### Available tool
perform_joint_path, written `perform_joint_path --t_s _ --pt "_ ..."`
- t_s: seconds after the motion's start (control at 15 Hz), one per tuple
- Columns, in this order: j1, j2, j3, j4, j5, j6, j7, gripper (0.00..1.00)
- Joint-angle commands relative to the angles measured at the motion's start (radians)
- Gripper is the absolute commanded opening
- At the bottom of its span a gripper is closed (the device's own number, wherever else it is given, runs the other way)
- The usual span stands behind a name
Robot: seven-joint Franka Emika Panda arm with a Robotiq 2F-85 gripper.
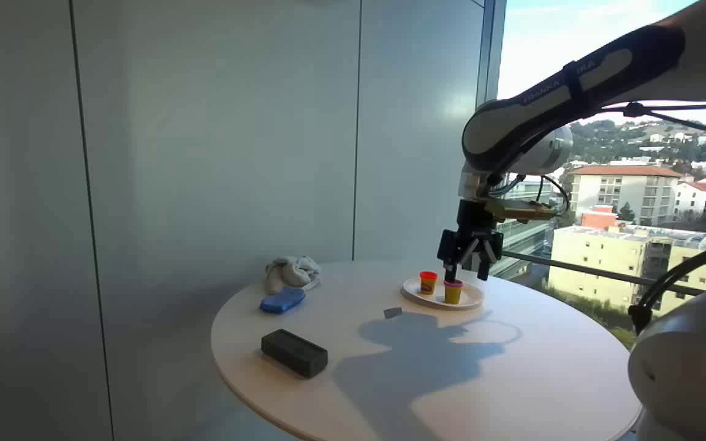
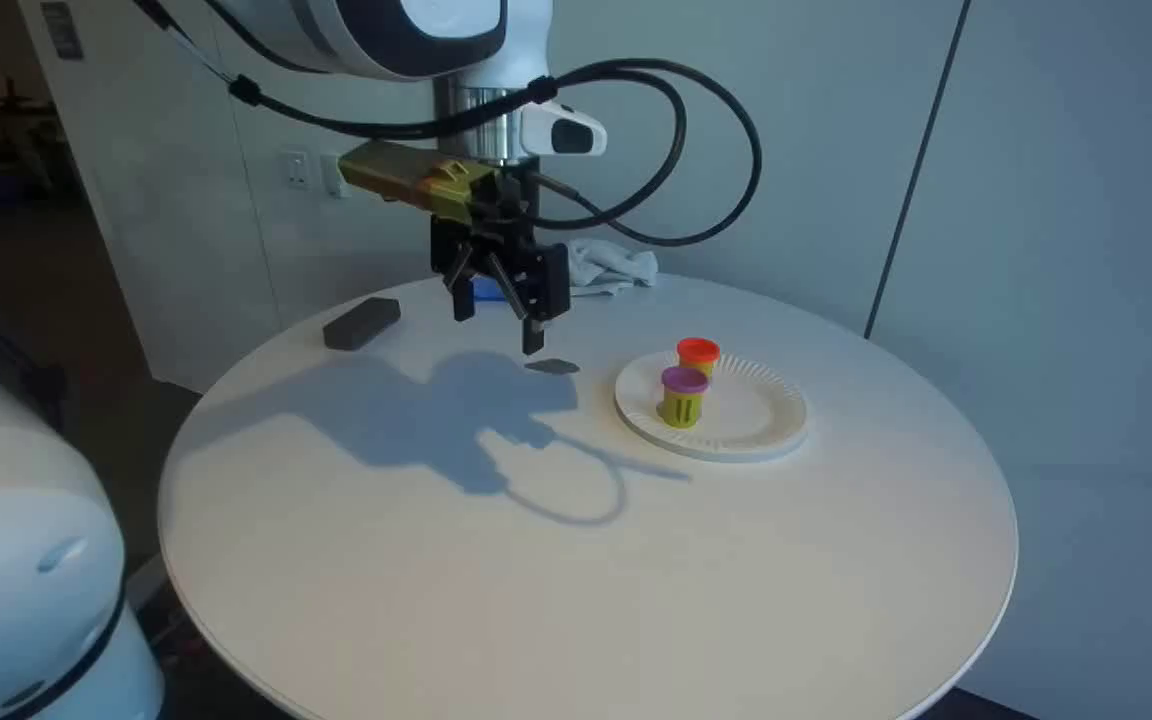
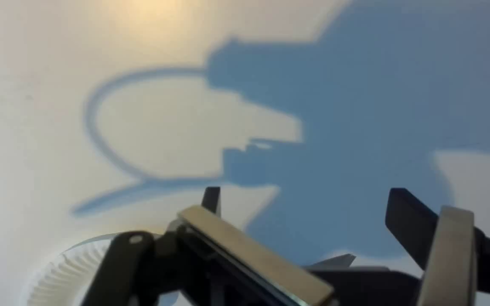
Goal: Move the bottles on the plate onto the table
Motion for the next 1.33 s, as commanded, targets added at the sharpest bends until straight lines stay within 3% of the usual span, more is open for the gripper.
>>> perform_joint_path --t_s 0.0,0.73,1.0,1.27 --pt "-0.006 0.0 0.005 0.004 0.004 -0.002 -0.004 1.0" --pt "-0.014 0.01 0.005 0.013 -0.007 -0.004 0.001 1.0" --pt "-0.121 0.075 -0.008 0.07 -0.152 0.0 0.05 1.0" --pt "-0.176 0.196 -0.099 0.183 -0.221 0.039 -0.016 1.0"
